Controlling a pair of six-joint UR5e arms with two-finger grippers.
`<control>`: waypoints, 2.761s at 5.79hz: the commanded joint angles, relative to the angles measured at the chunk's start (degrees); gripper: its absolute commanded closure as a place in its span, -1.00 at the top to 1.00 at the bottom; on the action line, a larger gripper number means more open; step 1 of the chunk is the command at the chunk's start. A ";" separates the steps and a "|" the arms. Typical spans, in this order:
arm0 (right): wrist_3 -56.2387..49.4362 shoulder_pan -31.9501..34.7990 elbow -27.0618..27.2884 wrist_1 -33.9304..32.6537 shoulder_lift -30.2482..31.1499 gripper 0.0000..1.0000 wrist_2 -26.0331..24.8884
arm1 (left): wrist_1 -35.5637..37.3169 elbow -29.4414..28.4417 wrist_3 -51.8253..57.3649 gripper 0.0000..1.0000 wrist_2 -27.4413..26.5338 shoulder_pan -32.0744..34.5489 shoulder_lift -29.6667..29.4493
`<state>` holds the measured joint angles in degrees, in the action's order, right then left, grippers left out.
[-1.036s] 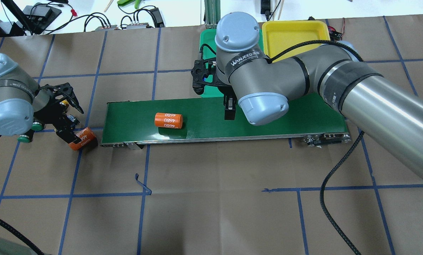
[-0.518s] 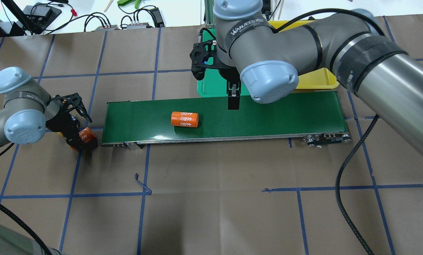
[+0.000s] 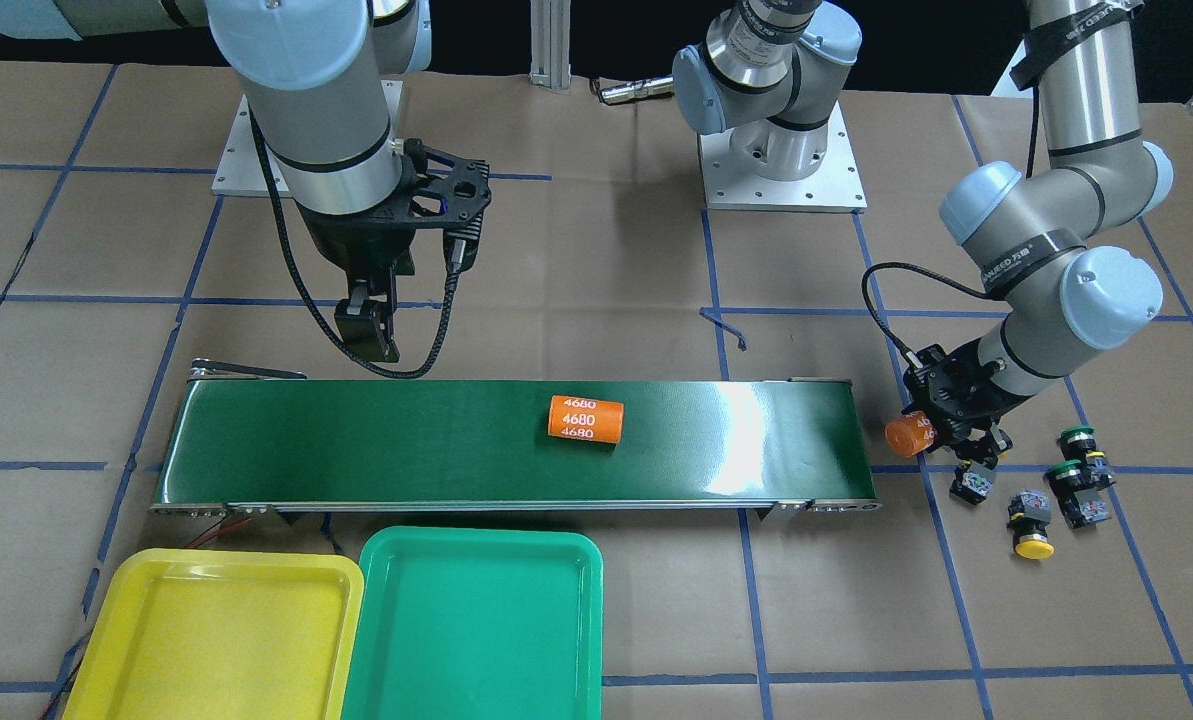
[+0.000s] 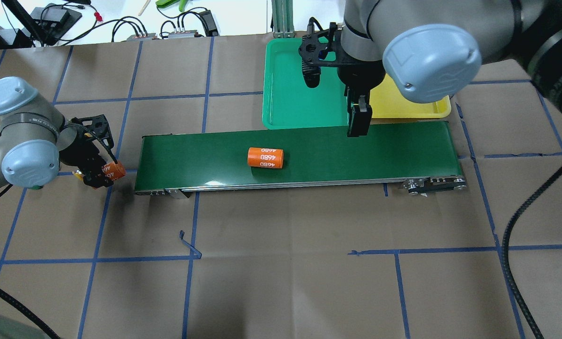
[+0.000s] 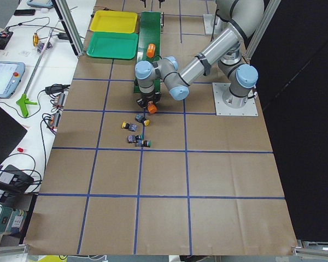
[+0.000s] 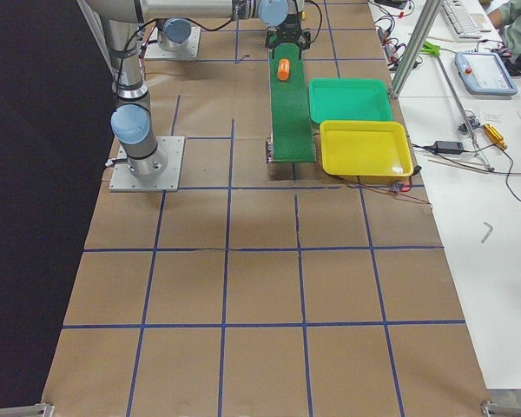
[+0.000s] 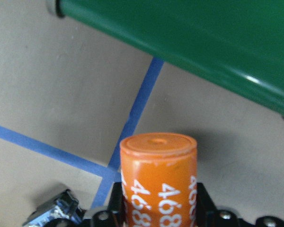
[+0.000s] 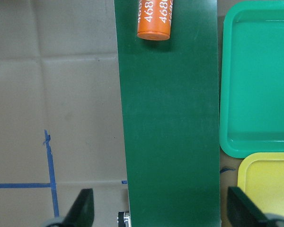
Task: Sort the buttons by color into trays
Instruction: 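Place the second cylinder on the conveyor with the left gripper, then grasp a yellow-capped button and set it on the conveyor with left gripper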
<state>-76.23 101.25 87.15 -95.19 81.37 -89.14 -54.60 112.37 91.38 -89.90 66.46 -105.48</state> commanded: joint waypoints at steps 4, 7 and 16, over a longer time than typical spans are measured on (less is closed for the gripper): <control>-0.15 -0.36 -0.05 0.71 0.63 1.00 0.28 | -9.30 -4.35 5.89 -0.99 0.08 16.38 4.94; -0.15 -0.36 0.04 0.79 0.63 1.00 0.19 | -8.95 -4.69 7.25 0.51 0.08 17.48 2.03; -0.24 -0.44 1.53 0.18 0.81 1.00 0.19 | 10.39 -5.23 -34.16 0.85 -8.44 -2.91 -11.06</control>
<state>-76.47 100.81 88.74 -94.93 82.19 -88.88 -45.22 107.30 57.75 -96.49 63.51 -115.04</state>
